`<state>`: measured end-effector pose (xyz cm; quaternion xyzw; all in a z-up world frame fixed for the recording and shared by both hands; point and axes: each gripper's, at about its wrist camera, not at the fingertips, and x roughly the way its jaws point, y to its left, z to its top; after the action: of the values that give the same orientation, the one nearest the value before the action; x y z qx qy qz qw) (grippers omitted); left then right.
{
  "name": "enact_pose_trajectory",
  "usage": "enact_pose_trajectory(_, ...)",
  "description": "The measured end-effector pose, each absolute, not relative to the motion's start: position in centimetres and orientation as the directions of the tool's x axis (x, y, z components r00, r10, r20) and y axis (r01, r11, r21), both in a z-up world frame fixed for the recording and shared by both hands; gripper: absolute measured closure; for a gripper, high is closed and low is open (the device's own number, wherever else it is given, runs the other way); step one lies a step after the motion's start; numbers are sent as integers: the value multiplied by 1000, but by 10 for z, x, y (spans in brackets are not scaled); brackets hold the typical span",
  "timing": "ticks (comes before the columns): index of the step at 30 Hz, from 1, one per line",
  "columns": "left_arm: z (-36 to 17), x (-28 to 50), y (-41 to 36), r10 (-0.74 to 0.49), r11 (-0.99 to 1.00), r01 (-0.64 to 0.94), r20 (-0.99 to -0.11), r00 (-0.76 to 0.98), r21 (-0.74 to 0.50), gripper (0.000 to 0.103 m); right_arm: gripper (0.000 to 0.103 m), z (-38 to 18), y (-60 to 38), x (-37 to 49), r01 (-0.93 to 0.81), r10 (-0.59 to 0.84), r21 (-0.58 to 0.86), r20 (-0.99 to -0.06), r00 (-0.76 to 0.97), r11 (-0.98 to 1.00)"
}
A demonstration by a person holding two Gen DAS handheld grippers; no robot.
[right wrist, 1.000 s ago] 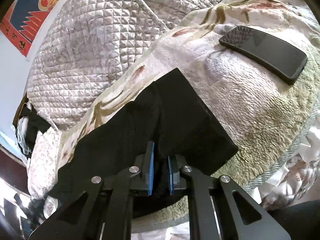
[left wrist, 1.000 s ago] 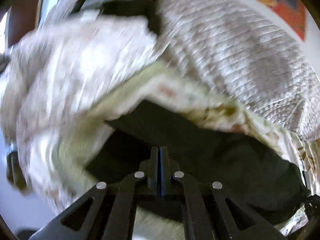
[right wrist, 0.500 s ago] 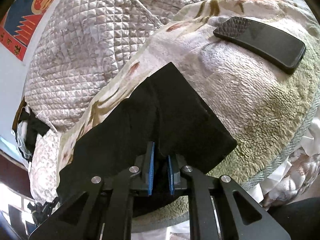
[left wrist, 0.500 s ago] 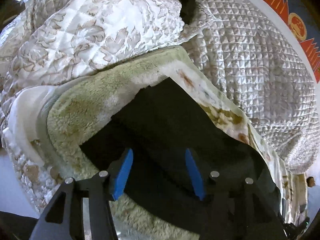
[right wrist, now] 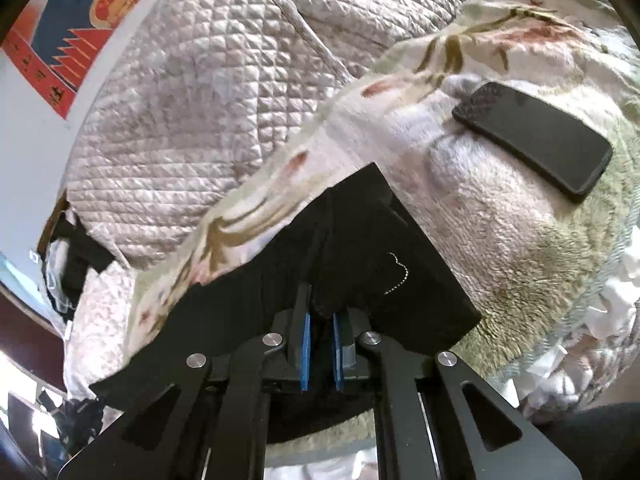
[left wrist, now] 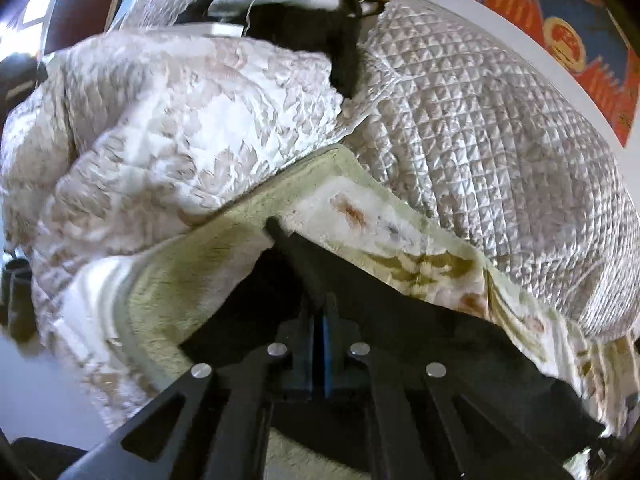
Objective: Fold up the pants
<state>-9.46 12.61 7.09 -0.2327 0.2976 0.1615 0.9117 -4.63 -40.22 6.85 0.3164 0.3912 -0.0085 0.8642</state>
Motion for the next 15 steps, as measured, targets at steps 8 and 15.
enact_pose_trajectory(8, 28, -99, 132, 149, 825, -497, -745, 651, -270, 99, 95, 43, -410, -53, 354, 221, 533, -741, 634, 769)
enact_pose_trajectory(15, 26, -99, 128, 158, 837, -490, -751, 641, -243, 98, 95, 28, -411, -55, 375, 191, 492, -770, 609, 786)
